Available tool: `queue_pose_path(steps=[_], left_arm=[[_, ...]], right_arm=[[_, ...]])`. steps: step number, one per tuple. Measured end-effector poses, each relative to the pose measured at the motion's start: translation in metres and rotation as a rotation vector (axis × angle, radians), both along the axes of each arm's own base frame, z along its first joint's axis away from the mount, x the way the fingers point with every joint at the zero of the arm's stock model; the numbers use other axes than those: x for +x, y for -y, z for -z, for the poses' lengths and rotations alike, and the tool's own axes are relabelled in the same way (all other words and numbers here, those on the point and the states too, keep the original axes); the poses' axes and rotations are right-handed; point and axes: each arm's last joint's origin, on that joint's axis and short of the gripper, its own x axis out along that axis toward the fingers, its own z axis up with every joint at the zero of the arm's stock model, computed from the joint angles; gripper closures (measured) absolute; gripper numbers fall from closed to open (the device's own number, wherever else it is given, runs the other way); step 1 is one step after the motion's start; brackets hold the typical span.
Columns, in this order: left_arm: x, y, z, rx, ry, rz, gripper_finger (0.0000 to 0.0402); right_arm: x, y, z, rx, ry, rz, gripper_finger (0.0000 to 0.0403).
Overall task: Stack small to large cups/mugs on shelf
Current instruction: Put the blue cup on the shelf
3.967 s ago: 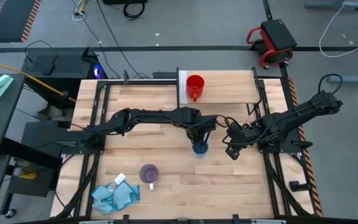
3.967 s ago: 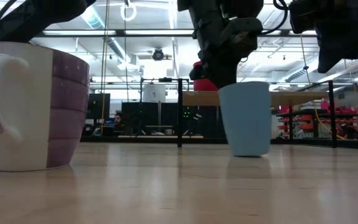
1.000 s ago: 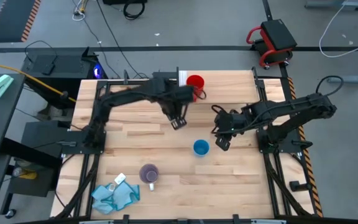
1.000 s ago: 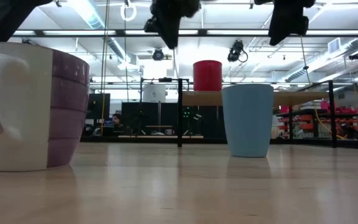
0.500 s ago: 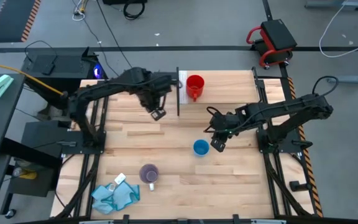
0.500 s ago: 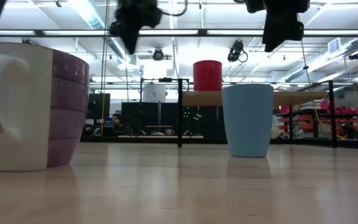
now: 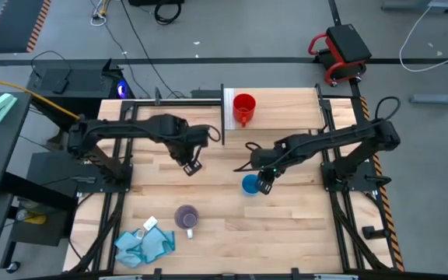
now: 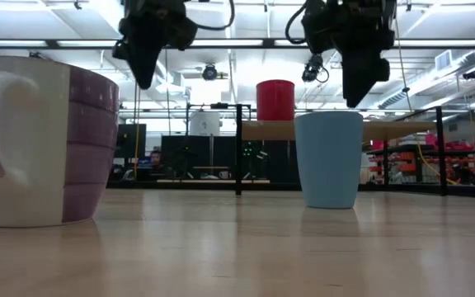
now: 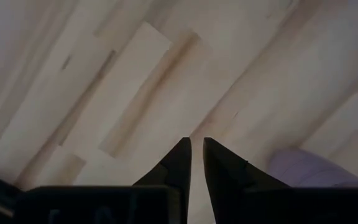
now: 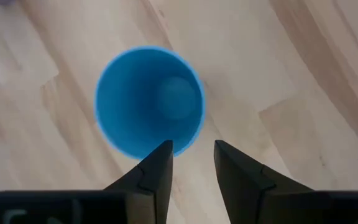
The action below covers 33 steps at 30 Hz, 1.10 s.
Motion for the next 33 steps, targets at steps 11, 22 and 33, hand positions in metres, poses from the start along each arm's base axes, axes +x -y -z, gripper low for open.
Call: queue_pose_path(steps=[11, 22, 33], left_arm=[[0.001, 0.017, 0.029, -0.009, -0.010, -0.014, 0.0345], [0.006, 0.019, 0.031, -0.010, 0.032, -0.027, 0.0347], [0.007, 0.019, 0.031, 0.000, 0.048, -0.031, 0.0360]], right_arm=[[0.013, -0.002, 0.017, -0.006, -0.031, -0.006, 0.0277], [0.023, -0.001, 0.035, -0.016, -0.071, -0.001, 0.0278], [0.023, 0.007, 0.035, -0.061, -0.079, -0.012, 0.0336]])
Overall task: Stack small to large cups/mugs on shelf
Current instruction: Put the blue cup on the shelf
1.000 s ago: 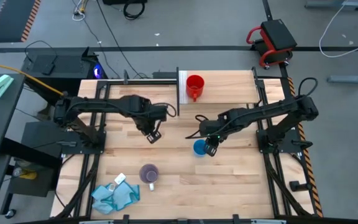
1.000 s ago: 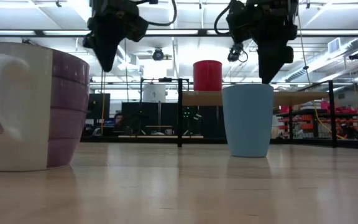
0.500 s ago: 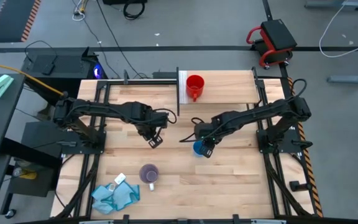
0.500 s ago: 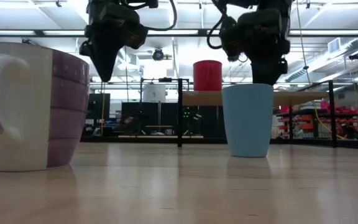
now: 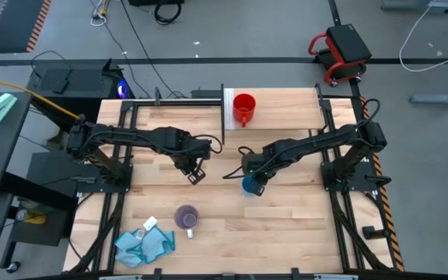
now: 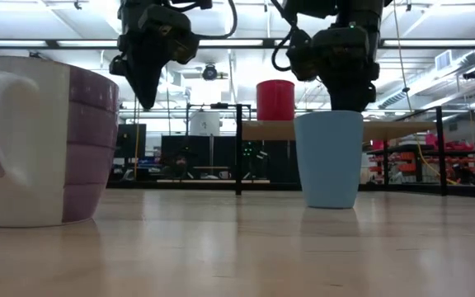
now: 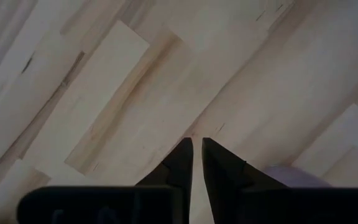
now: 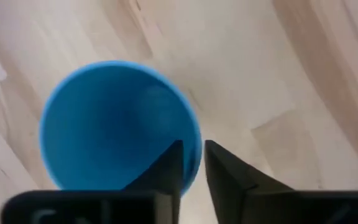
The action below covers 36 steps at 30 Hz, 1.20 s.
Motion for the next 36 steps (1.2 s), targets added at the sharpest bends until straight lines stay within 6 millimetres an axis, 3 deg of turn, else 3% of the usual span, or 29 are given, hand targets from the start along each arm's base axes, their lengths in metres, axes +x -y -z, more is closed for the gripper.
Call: queue_pose_path(steps=[5, 12, 16, 20, 28, 32, 36], left_arm=[[0.001, 0.000, 0.000, 0.000, 0.007, 0.000, 0.0362], [0.001, 0.000, 0.000, 0.001, 0.010, 0.001, 0.0366], [0.001, 0.000, 0.000, 0.001, 0.012, 0.001, 0.0371], [0.001, 0.000, 0.000, 0.002, 0.013, 0.008, 0.0374], [0.001, 0.000, 0.000, 0.002, 0.014, 0.010, 0.0371], [0.002, 0.000, 0.000, 0.002, 0.021, 0.010, 0.0377], [0.002, 0.000, 0.000, 0.001, 0.024, 0.001, 0.0383]], right_arm=[[-0.001, 0.008, -0.002, -0.009, -0.002, -0.016, 0.0392], [-0.016, 0.018, -0.014, -0.015, -0.101, -0.031, 0.0396], [-0.025, 0.023, -0.047, -0.021, -0.093, -0.046, 0.0397], [-0.041, 0.038, -0.094, -0.073, -0.074, -0.025, 0.0398], [-0.078, 0.095, -0.184, -0.218, 0.060, 0.123, 0.0400], [-0.092, 0.126, -0.214, -0.280, 0.144, 0.194, 0.0400], [-0.103, 0.161, -0.225, -0.324, 0.149, 0.266, 0.0400]])
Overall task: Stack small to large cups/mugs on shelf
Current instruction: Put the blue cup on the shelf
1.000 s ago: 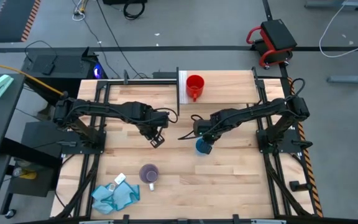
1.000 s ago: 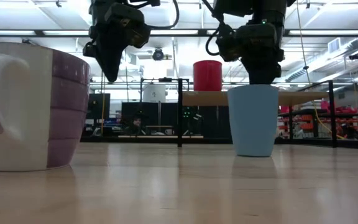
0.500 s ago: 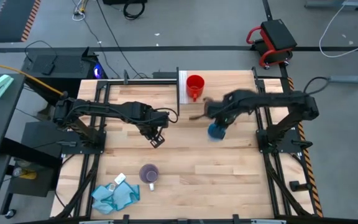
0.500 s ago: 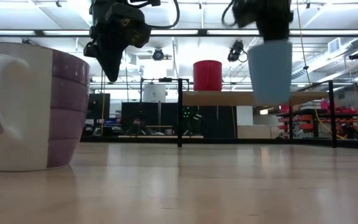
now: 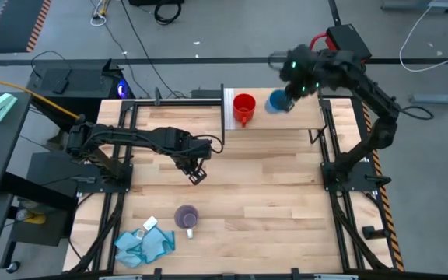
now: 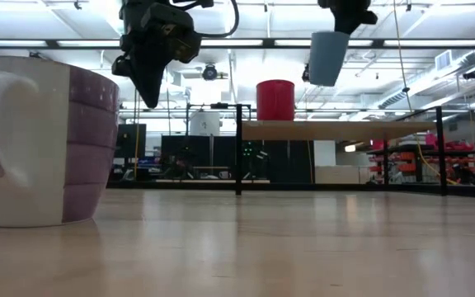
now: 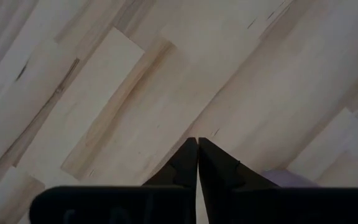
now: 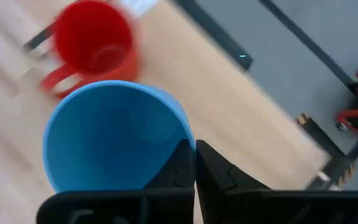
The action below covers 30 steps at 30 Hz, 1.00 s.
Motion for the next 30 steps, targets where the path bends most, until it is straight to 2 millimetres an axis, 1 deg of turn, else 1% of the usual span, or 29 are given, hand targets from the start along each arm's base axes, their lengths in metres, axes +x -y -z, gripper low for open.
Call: queue_pose_path(steps=[3, 6, 10, 20, 30], left_arm=[[0.001, 0.000, 0.000, 0.000, 0.008, -0.004, 0.0383], [0.001, -0.001, 0.000, 0.000, 0.008, -0.005, 0.0379], [0.001, -0.001, 0.000, 0.000, 0.008, -0.005, 0.0377], [0.001, -0.001, 0.000, 0.000, 0.013, -0.007, 0.0389], [0.001, -0.001, 0.000, -0.001, 0.016, -0.012, 0.0378]], right_arm=[[-0.006, 0.024, 0.001, 0.016, -0.004, 0.033, 0.0400], [-0.006, 0.044, 0.011, 0.067, -0.021, 0.041, 0.0400], [0.000, 0.060, 0.025, 0.112, -0.058, 0.025, 0.0400], [0.012, 0.069, 0.038, 0.156, -0.083, -0.026, 0.0400], [0.023, 0.077, 0.050, 0.204, -0.100, -0.047, 0.0400]])
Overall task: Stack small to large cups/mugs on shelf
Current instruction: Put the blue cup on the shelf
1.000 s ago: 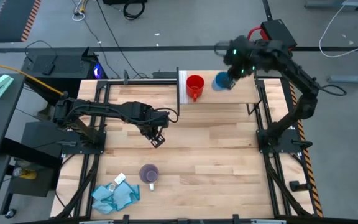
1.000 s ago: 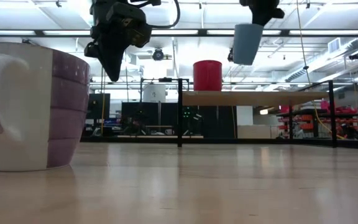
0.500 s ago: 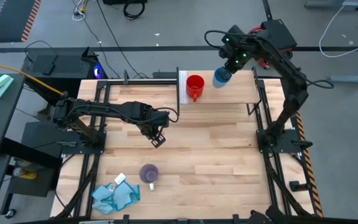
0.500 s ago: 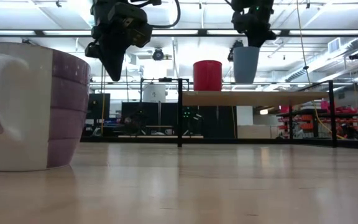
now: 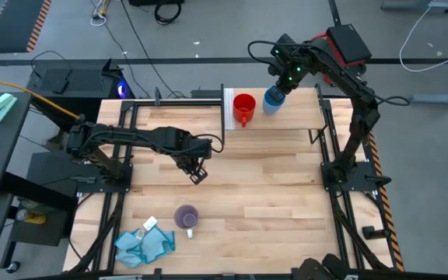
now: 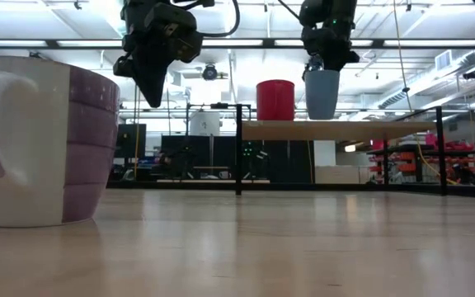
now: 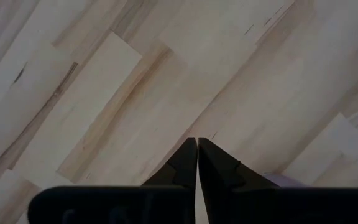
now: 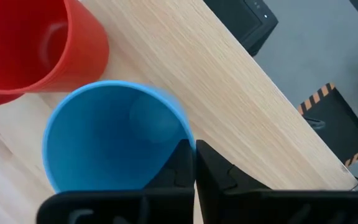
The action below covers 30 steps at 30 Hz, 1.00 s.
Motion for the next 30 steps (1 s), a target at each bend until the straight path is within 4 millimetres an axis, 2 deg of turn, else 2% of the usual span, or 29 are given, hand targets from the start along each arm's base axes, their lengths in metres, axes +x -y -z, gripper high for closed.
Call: queue_pose_path(steps=[7, 30], left_arm=[[0.0000, 0.0000, 0.0000, -0.001, 0.000, -0.002, 0.0387], [-0.0001, 0.0003, 0.0000, -0.009, -0.002, 0.008, 0.0372]], right_arm=[[0.0002, 0.0000, 0.0002, 0.005, 0.003, 0.002, 0.0400], [-0.0025, 0.0027, 0.0001, 0.019, 0.017, 0.035, 0.0400]])
